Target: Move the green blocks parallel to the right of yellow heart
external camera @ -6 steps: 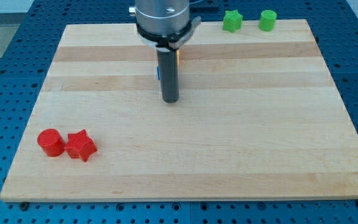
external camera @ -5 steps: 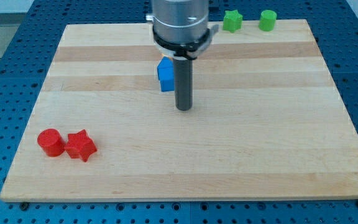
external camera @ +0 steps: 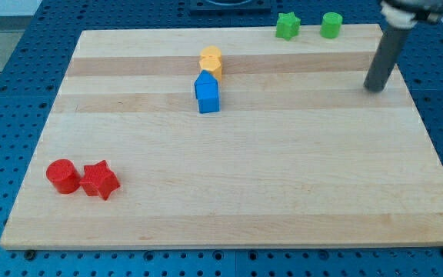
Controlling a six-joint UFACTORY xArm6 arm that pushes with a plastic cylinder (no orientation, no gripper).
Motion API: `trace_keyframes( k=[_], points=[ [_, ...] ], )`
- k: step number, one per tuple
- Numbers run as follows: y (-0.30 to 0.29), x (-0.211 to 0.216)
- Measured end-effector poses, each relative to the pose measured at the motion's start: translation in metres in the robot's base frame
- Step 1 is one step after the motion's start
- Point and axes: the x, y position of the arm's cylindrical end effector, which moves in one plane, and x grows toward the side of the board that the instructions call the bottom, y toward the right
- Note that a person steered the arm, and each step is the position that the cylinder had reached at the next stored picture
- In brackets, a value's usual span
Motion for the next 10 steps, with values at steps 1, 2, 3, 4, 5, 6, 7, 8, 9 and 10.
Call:
trace_keyframes(
  k=[1, 2, 3, 4, 5, 6, 7, 8, 9, 10],
  points=[
    [0.037, -0.083],
    [0.039, -0.140],
    [-0.019, -0.139],
    [-0.078, -0.131],
    [-0.098, -0.075],
    [-0.099, -0.055],
    [-0.065, -0.061],
    [-0.055, -0.060],
    [-0.102, -0.063],
    [-0.162, -0.066]
  ],
)
